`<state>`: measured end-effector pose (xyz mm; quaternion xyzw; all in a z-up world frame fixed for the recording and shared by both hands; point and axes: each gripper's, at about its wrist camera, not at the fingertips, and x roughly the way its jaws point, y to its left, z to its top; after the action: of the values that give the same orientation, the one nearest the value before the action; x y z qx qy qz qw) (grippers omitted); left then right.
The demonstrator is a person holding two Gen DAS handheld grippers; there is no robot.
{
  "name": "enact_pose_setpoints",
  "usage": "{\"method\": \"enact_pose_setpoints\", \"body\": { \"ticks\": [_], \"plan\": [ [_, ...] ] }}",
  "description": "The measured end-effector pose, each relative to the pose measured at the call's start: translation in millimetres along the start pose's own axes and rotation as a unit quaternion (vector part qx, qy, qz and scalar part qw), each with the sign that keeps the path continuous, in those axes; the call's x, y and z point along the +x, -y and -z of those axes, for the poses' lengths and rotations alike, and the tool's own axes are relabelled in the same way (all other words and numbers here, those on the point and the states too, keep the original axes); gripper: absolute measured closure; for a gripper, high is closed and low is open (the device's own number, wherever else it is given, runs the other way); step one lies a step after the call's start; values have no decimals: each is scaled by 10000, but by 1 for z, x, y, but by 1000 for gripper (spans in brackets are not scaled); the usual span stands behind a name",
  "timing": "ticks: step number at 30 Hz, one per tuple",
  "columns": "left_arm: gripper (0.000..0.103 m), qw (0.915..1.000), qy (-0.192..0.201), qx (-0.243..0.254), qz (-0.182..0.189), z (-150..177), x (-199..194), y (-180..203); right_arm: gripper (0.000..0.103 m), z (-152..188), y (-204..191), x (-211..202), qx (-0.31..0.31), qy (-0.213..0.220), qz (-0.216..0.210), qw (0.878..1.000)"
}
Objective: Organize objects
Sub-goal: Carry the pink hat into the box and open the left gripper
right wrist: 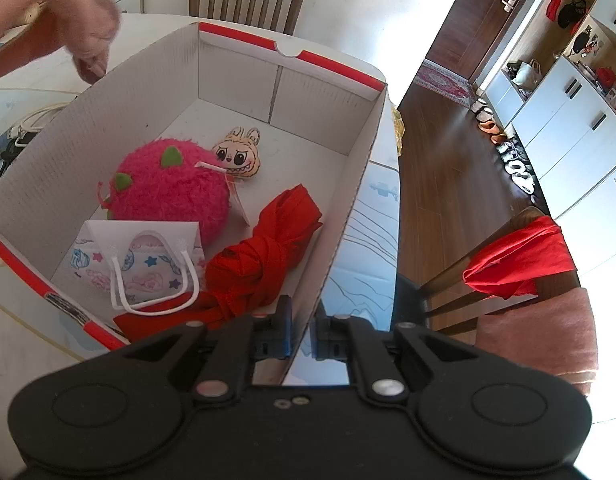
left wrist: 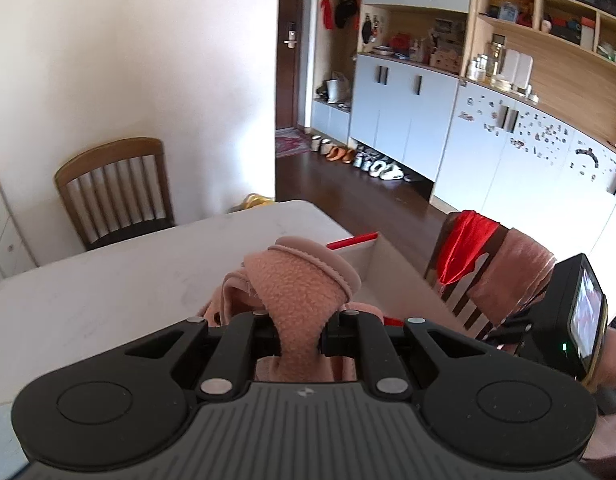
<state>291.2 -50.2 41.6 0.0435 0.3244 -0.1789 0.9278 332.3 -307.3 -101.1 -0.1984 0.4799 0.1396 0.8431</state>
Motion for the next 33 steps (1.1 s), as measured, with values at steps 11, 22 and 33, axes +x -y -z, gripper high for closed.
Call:
{"method": "enact_pose_setpoints", "body": {
  "ticks": [11,22,33],
  "plan": [
    [92,9991,-20,384,164,-11,60,46,95,0,-1,0,-2,5,-9,10000],
    [92,9946,-856,592,8,21,123,62,95,1,-1,-1,29,29,-67,10000],
    [86,9883,-1414,563,69,36,139,57,95,1,0,-2,55,42,-109,9999]
  ]
}}
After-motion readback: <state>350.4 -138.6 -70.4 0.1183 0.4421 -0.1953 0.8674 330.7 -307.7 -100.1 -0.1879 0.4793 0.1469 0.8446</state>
